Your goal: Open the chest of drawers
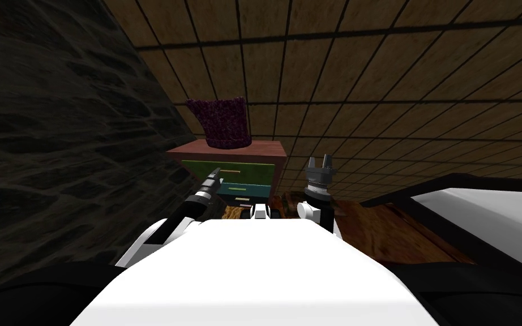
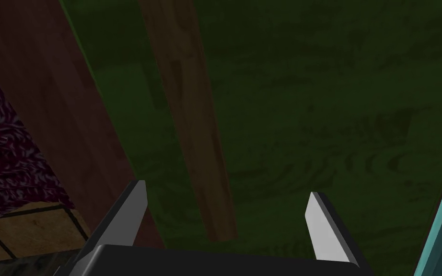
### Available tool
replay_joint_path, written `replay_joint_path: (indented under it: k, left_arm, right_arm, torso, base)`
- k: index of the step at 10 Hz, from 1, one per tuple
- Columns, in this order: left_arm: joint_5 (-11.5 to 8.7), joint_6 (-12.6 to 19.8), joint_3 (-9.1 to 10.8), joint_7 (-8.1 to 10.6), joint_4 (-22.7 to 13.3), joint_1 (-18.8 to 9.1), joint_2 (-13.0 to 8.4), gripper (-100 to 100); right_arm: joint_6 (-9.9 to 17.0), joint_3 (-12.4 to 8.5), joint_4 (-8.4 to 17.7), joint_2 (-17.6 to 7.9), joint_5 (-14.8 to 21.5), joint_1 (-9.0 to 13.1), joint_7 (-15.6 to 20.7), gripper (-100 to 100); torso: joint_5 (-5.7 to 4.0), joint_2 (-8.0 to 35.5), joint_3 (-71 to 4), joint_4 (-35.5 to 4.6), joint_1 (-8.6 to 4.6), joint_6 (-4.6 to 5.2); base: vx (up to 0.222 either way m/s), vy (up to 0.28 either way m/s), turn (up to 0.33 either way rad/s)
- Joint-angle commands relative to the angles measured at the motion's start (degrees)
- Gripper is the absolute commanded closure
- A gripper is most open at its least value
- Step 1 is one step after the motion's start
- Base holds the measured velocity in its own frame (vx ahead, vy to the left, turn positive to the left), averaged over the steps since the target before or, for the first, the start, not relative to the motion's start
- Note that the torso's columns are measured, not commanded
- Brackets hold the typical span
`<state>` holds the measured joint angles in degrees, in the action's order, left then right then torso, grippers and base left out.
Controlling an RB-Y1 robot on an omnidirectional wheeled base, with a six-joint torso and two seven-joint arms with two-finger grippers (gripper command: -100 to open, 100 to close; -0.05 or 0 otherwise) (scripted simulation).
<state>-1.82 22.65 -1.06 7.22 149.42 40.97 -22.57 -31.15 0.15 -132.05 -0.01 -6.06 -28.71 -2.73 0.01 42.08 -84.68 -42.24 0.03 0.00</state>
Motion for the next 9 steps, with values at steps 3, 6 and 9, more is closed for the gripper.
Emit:
replay_joint_path:
  k: [3,6,9]
  left_arm:
    - [-0.47,0.25,0.58,0.48,0.20,-0.28,-0.70,100]
    - [-1.17,0.56,1.42,1.15,0.42,-0.71,-1.74,100]
    - [-1.35,0.63,1.34,1.12,0.46,-0.46,-2.03,100]
  right_arm:
    - [0.00,0.00,0.00,0.00,0.00,0.03,0.00,0]
    - [0.01,0.01,0.01,0.01,0.00,0.04,0.00,0]
    - [0.00,0.00,0.00,0.00,0.00,0.03,0.00,0]
  torso:
    - [0.22,0.49,0.39,0.16,0.11,0.01]
    - [0.08,0.13,0.12,0.11,-0.03,0.05]
    - [-0.01,-0.01,-0.03,0.09,-0.13,0.07]
  base:
    - [-0.091,0.008,0.014]
    - [-0.209,-0.013,0.021]
    - [-0.154,0.011,0.021]
